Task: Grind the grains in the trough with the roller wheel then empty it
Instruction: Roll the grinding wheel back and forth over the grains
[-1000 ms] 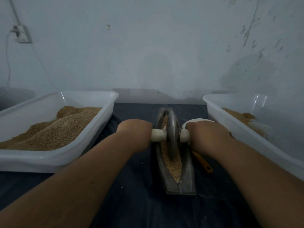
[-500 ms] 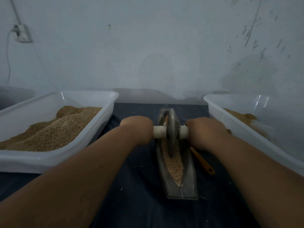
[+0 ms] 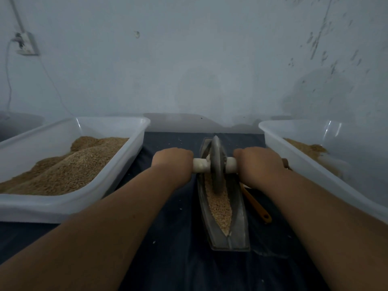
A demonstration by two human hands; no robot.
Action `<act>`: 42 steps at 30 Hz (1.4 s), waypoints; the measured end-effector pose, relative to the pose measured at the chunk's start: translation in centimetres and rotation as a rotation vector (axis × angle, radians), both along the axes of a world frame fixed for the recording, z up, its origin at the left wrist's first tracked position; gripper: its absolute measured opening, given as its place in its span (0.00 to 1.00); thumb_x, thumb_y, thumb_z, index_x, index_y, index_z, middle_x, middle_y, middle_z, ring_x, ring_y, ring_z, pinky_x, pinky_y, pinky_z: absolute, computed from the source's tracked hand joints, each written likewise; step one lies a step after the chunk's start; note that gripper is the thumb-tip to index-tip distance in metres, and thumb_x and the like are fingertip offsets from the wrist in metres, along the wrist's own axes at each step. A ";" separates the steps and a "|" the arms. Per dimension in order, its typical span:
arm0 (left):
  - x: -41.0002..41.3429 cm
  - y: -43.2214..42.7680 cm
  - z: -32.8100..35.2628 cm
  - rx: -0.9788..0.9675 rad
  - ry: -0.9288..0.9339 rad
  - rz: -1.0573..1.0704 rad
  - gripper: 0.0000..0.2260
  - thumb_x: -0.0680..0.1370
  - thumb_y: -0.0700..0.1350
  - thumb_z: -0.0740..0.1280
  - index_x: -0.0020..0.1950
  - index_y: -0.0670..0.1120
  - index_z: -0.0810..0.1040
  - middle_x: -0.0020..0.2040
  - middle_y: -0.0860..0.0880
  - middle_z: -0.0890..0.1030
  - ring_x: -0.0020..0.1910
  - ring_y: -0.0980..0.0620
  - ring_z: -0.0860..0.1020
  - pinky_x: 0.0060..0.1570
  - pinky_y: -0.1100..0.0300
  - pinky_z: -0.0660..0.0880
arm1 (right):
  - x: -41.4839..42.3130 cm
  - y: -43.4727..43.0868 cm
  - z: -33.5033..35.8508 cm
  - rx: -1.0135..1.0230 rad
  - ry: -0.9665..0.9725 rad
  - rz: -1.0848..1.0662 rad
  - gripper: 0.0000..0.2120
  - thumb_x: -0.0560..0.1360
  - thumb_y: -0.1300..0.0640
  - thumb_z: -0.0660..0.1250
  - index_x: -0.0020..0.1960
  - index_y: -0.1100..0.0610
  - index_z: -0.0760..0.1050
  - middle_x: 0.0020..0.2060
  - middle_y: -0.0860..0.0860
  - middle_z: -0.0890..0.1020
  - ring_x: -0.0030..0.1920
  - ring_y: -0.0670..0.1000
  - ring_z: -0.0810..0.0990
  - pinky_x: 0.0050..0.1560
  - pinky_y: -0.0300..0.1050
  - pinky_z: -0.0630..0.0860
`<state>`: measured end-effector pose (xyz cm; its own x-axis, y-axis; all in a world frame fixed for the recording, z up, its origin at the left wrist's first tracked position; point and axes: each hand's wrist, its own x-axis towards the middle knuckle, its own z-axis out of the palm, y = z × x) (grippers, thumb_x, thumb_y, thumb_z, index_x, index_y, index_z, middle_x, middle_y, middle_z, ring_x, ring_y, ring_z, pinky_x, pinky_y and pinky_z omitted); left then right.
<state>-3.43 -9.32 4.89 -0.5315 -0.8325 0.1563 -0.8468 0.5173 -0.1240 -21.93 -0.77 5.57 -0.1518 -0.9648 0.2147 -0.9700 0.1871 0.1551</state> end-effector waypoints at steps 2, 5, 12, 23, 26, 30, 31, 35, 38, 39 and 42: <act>0.3 1.3 0.2 -0.026 -0.018 -0.009 0.08 0.74 0.45 0.66 0.52 0.52 0.72 0.45 0.51 0.75 0.41 0.50 0.71 0.39 0.54 0.69 | 0.4 1.4 0.1 0.038 -0.066 -0.021 0.10 0.72 0.54 0.69 0.50 0.48 0.70 0.39 0.47 0.74 0.42 0.50 0.75 0.44 0.48 0.75; 1.0 3.0 0.2 -0.065 -0.031 -0.031 0.10 0.74 0.44 0.67 0.49 0.54 0.67 0.44 0.52 0.74 0.40 0.50 0.69 0.39 0.54 0.66 | 1.2 3.6 0.4 0.113 -0.080 -0.046 0.12 0.71 0.55 0.69 0.53 0.48 0.73 0.45 0.49 0.77 0.45 0.52 0.77 0.51 0.52 0.77; 2.3 4.5 -0.4 -0.090 -0.049 -0.065 0.12 0.73 0.45 0.68 0.45 0.52 0.64 0.36 0.54 0.66 0.38 0.50 0.71 0.38 0.53 0.68 | 1.5 5.2 0.4 0.087 0.061 -0.007 0.07 0.70 0.54 0.69 0.47 0.48 0.75 0.39 0.47 0.77 0.40 0.49 0.77 0.40 0.45 0.74; -0.9 -1.4 1.3 0.123 -0.073 -0.010 0.12 0.72 0.49 0.70 0.55 0.50 0.77 0.43 0.51 0.75 0.43 0.49 0.76 0.40 0.52 0.73 | -1.3 -2.2 0.6 0.134 0.003 -0.004 0.11 0.69 0.53 0.70 0.44 0.46 0.68 0.37 0.46 0.73 0.36 0.47 0.71 0.37 0.45 0.73; -1.3 -2.0 1.4 0.106 -0.071 -0.006 0.12 0.72 0.49 0.69 0.55 0.50 0.77 0.44 0.51 0.76 0.43 0.48 0.76 0.39 0.53 0.72 | -1.6 -2.5 0.4 0.109 -0.001 -0.007 0.12 0.68 0.53 0.71 0.44 0.47 0.68 0.37 0.46 0.73 0.35 0.46 0.71 0.34 0.44 0.69; -1.0 -1.2 0.9 0.074 -0.072 -0.005 0.13 0.73 0.47 0.69 0.57 0.50 0.76 0.46 0.51 0.75 0.45 0.48 0.76 0.40 0.52 0.72 | -1.2 -1.1 0.3 0.092 -0.039 -0.012 0.12 0.68 0.53 0.72 0.42 0.46 0.67 0.38 0.47 0.75 0.35 0.46 0.72 0.30 0.42 0.64; -0.8 -0.7 0.8 0.069 -0.070 -0.007 0.13 0.74 0.47 0.68 0.57 0.50 0.75 0.47 0.50 0.76 0.46 0.48 0.76 0.40 0.52 0.72 | -1.0 -0.5 0.3 0.087 -0.046 -0.005 0.12 0.69 0.53 0.71 0.43 0.46 0.68 0.39 0.47 0.75 0.36 0.46 0.72 0.32 0.43 0.66; 0.7 2.0 0.1 0.008 -0.037 -0.015 0.09 0.74 0.45 0.67 0.53 0.51 0.72 0.47 0.51 0.76 0.42 0.49 0.72 0.39 0.53 0.70 | 0.8 2.3 0.4 0.114 -0.096 -0.029 0.12 0.69 0.54 0.69 0.50 0.46 0.70 0.43 0.49 0.77 0.43 0.51 0.76 0.47 0.50 0.76; 2.3 4.0 -0.8 -0.126 -0.023 -0.049 0.12 0.73 0.45 0.67 0.45 0.52 0.63 0.46 0.51 0.76 0.37 0.50 0.68 0.39 0.54 0.65 | 1.8 4.8 0.0 0.079 -0.049 -0.011 0.12 0.71 0.57 0.67 0.50 0.49 0.67 0.43 0.50 0.76 0.43 0.53 0.77 0.49 0.53 0.77; 2.7 4.5 -1.1 -0.169 -0.021 -0.067 0.14 0.73 0.45 0.67 0.45 0.52 0.61 0.47 0.51 0.76 0.36 0.50 0.67 0.39 0.54 0.64 | 2.1 5.4 0.0 0.064 -0.030 0.003 0.11 0.73 0.58 0.66 0.51 0.50 0.67 0.43 0.49 0.75 0.43 0.52 0.76 0.48 0.50 0.76; 3.1 5.3 -1.3 -0.229 -0.004 -0.088 0.17 0.72 0.46 0.69 0.45 0.51 0.59 0.48 0.50 0.76 0.37 0.50 0.67 0.39 0.54 0.62 | 2.4 6.0 0.4 0.100 -0.020 -0.032 0.10 0.75 0.58 0.65 0.56 0.54 0.69 0.46 0.50 0.75 0.43 0.50 0.73 0.42 0.44 0.68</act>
